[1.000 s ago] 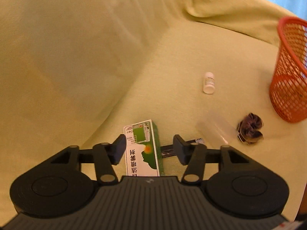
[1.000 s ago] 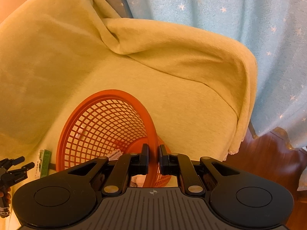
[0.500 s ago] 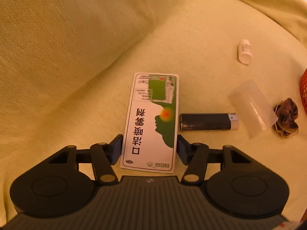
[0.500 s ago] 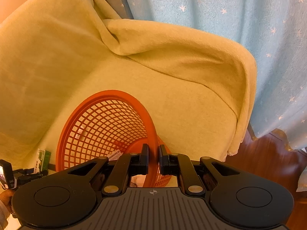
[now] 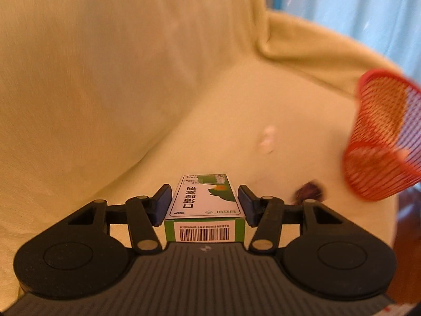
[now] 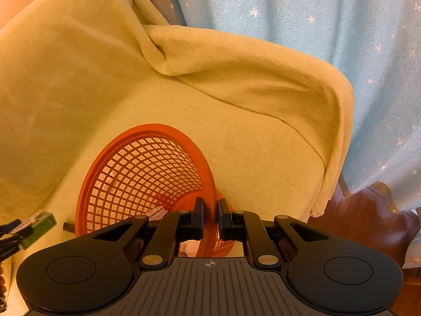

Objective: Organize objects
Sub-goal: 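Carry the green box into the wastebasket and open the left gripper, then grasp the black lighter with the left gripper, then carry the black lighter into the wastebasket and open the left gripper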

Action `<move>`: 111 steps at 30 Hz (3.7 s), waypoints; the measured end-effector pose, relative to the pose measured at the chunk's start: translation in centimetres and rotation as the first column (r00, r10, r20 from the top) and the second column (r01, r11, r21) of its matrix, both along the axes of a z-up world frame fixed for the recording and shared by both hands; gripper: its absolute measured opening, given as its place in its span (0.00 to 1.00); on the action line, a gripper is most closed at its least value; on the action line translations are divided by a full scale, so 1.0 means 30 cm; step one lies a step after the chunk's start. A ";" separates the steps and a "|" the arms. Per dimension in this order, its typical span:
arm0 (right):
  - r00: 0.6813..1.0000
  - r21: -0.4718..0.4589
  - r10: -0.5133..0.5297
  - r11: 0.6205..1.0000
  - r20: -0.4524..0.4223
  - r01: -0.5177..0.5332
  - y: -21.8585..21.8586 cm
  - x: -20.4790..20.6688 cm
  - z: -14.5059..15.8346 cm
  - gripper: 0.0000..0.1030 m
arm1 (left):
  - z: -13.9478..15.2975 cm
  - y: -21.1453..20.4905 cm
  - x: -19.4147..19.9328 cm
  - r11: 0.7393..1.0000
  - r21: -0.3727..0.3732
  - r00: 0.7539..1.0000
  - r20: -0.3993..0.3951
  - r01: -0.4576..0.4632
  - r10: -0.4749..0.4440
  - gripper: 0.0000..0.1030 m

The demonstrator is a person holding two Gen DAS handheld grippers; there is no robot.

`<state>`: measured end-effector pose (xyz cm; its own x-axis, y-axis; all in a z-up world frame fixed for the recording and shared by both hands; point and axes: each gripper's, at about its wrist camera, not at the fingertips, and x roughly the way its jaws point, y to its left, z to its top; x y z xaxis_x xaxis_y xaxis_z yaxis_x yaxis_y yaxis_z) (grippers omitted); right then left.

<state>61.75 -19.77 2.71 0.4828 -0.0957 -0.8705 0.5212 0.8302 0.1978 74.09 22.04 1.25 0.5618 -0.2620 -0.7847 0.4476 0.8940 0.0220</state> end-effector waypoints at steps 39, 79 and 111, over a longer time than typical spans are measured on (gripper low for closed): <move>1.000 -0.012 0.010 1.000 -0.003 -0.010 0.003 -0.004 -0.006 0.06 | 0.017 -0.187 -0.074 0.984 -0.044 0.985 -0.010 0.172 -0.172 0.61; 1.000 -0.036 -0.025 0.999 -0.016 0.025 -0.027 0.008 -0.021 0.07 | -0.433 -0.145 0.097 0.958 0.119 0.937 -0.272 0.261 -0.222 0.16; 1.000 -0.027 0.013 1.000 0.002 -0.013 -0.002 0.005 -0.009 0.06 | 0.133 -0.632 -0.061 0.894 -0.145 0.905 0.023 0.424 -0.426 0.17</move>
